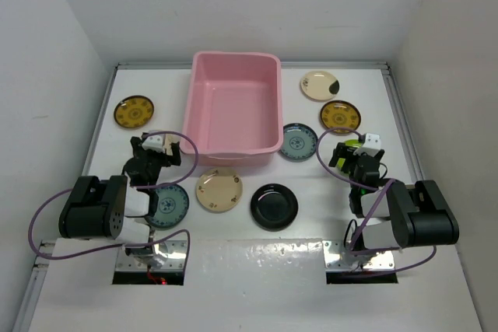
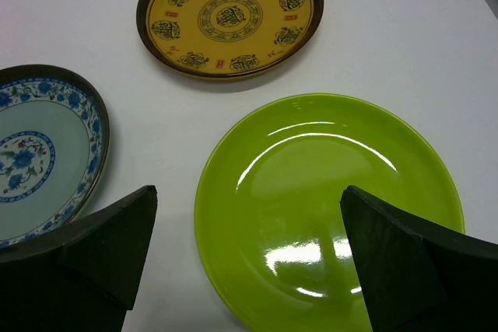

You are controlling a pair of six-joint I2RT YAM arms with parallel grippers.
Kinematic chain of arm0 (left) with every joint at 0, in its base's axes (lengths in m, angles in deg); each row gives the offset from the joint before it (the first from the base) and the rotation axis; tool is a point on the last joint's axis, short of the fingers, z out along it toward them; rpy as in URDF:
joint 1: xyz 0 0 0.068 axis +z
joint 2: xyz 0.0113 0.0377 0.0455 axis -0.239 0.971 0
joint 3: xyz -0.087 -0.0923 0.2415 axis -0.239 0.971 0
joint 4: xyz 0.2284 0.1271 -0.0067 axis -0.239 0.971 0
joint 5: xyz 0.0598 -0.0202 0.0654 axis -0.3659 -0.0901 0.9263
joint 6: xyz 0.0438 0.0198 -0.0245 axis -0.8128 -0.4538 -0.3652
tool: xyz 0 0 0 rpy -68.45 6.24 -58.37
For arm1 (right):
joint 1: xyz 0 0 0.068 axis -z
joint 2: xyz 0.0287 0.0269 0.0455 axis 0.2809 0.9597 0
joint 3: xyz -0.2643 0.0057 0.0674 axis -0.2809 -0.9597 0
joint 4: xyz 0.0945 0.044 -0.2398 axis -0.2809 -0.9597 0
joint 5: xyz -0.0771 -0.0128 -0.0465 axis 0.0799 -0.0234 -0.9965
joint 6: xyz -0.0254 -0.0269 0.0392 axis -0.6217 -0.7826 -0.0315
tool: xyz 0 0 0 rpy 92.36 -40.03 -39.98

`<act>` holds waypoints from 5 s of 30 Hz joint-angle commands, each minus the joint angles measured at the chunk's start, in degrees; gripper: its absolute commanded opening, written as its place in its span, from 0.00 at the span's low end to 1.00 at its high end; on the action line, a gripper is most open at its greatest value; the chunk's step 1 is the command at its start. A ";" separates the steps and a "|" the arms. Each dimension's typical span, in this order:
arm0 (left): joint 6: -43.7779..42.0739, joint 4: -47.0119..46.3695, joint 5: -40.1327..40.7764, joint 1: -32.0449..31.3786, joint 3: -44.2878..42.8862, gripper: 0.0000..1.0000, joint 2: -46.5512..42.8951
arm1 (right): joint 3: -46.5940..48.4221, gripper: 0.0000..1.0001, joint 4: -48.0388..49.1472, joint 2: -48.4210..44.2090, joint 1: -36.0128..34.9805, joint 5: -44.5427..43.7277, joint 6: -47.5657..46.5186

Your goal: Place the plates into the plastic bin on the countertop

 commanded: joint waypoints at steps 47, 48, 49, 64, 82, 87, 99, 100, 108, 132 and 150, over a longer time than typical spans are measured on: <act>3.71 99.20 -19.80 21.84 -65.17 0.74 5.26 | 61.34 0.15 -79.85 36.95 3.72 34.76 17.45; 3.71 99.20 -19.81 21.84 -65.17 0.74 5.26 | 61.07 0.06 -79.66 36.26 3.89 34.49 17.62; 3.71 98.67 -19.81 21.84 -65.17 0.74 5.78 | 60.98 0.00 -79.75 36.16 4.16 34.14 17.54; 10.66 98.67 -14.63 28.34 -80.54 0.67 25.46 | 85.38 0.00 -83.09 14.01 -1.00 11.81 19.91; 19.88 92.87 -15.68 31.51 -90.04 0.68 45.94 | 115.03 0.00 -85.65 51.71 -25.02 26.92 25.45; 20.41 91.82 -18.04 31.51 -88.20 0.68 47.80 | 118.98 0.14 -86.16 56.98 -26.34 25.10 26.58; 19.88 91.81 -19.36 30.45 -88.36 0.24 52.10 | 113.54 0.75 -86.08 51.28 -26.34 22.28 20.36; 19.88 91.81 -19.37 30.45 -89.24 0.18 52.10 | 113.01 0.75 -86.16 49.89 -26.34 22.19 20.87; 18.30 92.43 -19.10 29.22 -90.65 0.00 52.28 | 107.47 0.76 -85.37 43.11 -25.55 21.57 20.44; 11.80 93.83 -20.17 24.04 -97.68 0.00 32.68 | 89.19 0.76 -80.36 28.34 -20.63 22.54 19.82; -0.32 111.59 -20.53 -0.54 -105.60 0.00 25.65 | 79.52 0.76 -76.40 20.53 -13.69 24.66 23.78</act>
